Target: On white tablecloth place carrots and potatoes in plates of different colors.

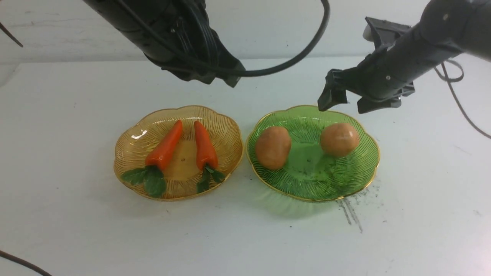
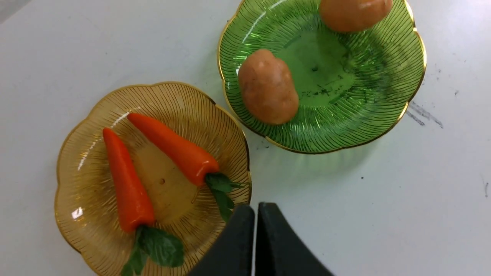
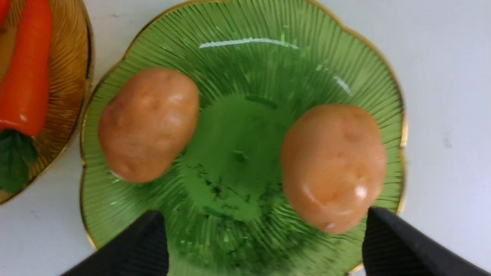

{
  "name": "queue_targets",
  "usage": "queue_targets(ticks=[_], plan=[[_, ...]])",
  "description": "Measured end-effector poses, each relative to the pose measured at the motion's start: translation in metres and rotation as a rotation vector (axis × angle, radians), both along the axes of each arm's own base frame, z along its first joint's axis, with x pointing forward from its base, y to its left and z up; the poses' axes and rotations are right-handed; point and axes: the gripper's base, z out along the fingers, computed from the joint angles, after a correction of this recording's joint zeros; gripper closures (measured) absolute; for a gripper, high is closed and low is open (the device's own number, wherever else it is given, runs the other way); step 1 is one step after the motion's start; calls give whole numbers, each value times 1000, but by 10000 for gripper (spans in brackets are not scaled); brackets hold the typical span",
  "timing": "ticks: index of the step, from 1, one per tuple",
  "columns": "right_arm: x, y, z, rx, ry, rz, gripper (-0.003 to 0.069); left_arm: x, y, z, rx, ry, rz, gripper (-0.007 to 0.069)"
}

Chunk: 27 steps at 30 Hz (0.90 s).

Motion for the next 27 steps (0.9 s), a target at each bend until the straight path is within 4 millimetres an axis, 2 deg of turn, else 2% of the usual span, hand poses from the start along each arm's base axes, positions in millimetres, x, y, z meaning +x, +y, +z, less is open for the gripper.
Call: queue_targets(ticks=[1,2,3,4,5,6,9,11,13,14,15,17,18,19,22,26,27], plan=[[-4,-6,13,-45,-37,-11,137,-7,5,7,-10,-9,4,628],[-15,-14,35,-85,-91,-33,258,-15,10,13,-19,-19,6,628],[-26,-19,53,-105,-131,-55,344,-25,17,22,-37,-38,11,628],[-40,-26,72,-120,-181,-75,433,-32,22,27,-48,-52,12,628],[-56,-32,90,-128,-228,-99,519,-49,33,36,-73,-79,20,628],[-74,-38,107,-126,-270,-124,582,-57,38,38,-82,-84,25,628],[-138,-57,149,-105,-394,-169,657,-95,64,43,-128,-120,45,628],[-174,-66,156,-87,-436,-187,667,-123,83,43,-172,-160,60,628],[-219,-76,164,-46,-544,-202,672,-146,99,35,-221,-194,86,628],[-238,-81,161,-21,-609,-207,673,-156,107,31,-245,-214,100,628],[-246,-82,160,-9,-639,-209,674,-166,114,29,-269,-236,113,628],[-277,-89,159,40,-768,-214,674,-175,121,21,-288,-256,127,628],[-291,-92,149,60,-820,-213,674,-186,129,13,-316,-281,143,628],[-318,-98,144,104,-947,-212,674,-194,135,6,-337,-303,155,628],[-384,-111,95,228,-1236,-215,674,-211,149,-16,-381,-346,181,628],[-412,-117,59,300,-1367,-219,674,-220,155,-39,-412,-381,184,628],[-414,-117,50,309,-1371,-221,674,-223,157,-43,-418,-386,184,628]])
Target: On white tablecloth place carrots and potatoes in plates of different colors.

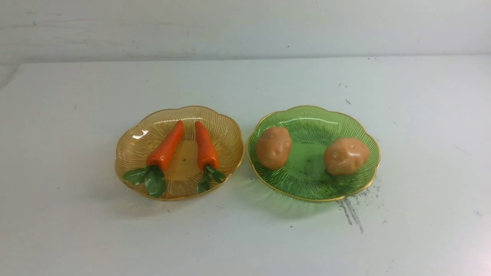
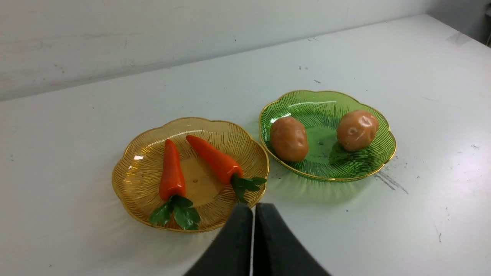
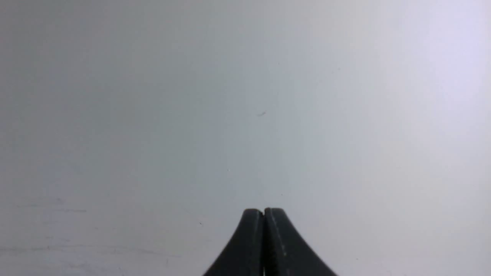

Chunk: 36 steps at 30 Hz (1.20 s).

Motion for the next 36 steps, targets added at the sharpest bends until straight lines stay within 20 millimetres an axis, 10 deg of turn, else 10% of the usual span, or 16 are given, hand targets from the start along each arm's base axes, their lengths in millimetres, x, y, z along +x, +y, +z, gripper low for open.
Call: queue_targets(ticks=[12,36], plan=[[5,1,-24,-34,-32,-21,674,-8,5,-31,-45,-37,-2,628],[7,0,-25,-73,-39,-45,674,-9,5,-33,-47,-24,-6,628]])
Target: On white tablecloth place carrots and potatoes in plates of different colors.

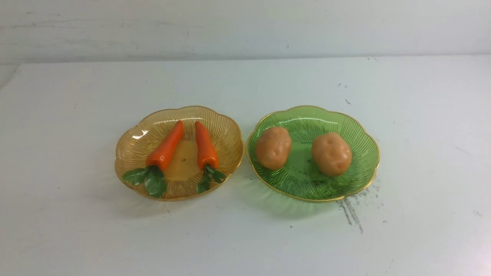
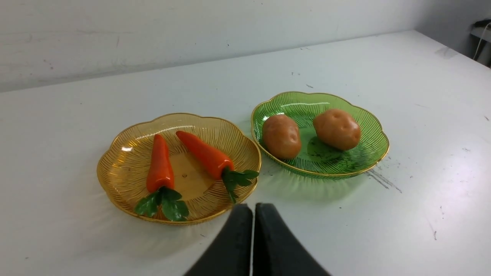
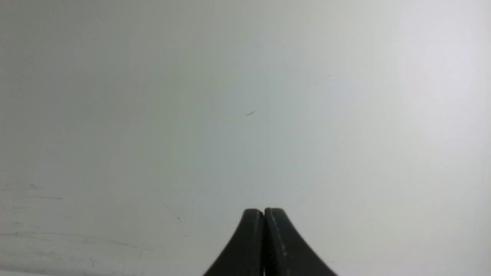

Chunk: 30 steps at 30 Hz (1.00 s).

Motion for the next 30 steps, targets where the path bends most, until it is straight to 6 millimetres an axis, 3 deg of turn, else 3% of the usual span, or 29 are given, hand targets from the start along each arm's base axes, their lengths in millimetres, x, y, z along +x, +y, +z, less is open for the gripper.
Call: queue_targets(ticks=[5,9,15,16,17,23,30], plan=[[0,0,0,0,0,0,674,1,0,-3,-28,-81,28,628],[0,0,0,0,0,0,674,7,-2,-21,-20,-206,101,628],[0,0,0,0,0,0,674,25,-2,-91,47,-252,284,628],[0,0,0,0,0,0,674,25,-2,-93,48,-253,297,628],[0,0,0,0,0,0,674,27,0,-112,67,-232,339,628],[0,0,0,0,0,0,674,30,5,-177,115,-126,422,628],[0,0,0,0,0,0,674,28,5,-196,186,-27,406,628]])
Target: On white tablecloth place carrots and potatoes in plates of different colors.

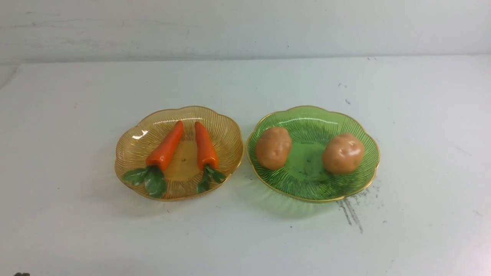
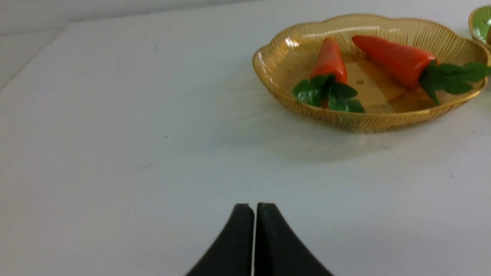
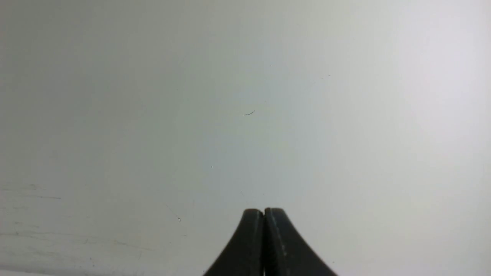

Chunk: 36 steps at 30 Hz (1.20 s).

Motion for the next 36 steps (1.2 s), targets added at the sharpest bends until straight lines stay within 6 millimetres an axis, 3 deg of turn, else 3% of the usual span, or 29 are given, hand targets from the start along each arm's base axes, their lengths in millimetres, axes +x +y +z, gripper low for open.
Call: queue_targets(ticks=[36], plan=[[0,0,0,0,0,0,674,0,-2,-1,20,5,-33,628]])
